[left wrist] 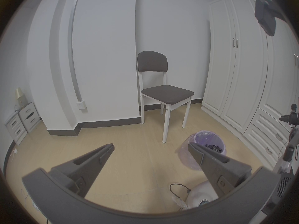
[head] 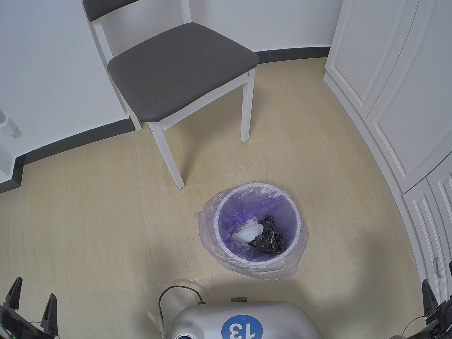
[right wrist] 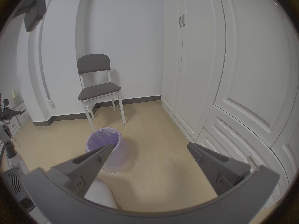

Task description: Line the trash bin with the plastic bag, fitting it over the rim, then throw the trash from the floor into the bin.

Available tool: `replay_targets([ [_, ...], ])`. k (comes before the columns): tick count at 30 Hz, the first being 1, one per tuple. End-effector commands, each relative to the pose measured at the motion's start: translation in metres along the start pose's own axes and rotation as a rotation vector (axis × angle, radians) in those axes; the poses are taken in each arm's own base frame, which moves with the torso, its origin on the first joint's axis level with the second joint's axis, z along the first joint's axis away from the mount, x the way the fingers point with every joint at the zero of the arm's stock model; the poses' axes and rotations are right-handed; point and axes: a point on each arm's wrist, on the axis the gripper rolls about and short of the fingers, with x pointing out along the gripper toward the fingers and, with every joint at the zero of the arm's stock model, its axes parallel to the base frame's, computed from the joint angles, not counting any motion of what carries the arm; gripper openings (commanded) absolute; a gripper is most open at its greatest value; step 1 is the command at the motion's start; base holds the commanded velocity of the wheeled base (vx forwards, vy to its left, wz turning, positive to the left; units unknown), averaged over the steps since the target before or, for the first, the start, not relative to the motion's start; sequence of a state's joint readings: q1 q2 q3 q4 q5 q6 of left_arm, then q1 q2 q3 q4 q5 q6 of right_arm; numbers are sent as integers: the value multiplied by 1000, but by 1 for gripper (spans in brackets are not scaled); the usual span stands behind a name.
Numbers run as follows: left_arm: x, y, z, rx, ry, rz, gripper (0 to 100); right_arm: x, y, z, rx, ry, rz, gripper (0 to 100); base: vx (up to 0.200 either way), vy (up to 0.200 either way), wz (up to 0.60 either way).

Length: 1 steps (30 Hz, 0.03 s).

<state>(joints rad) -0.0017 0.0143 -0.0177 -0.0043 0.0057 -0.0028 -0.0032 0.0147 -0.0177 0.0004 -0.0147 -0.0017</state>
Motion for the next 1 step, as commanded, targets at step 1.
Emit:
replay_targets([
  [1, 0, 0, -5, 0, 5, 1, 100, 0, 0, -5, 2, 3, -1, 100, 0, 0, 0],
])
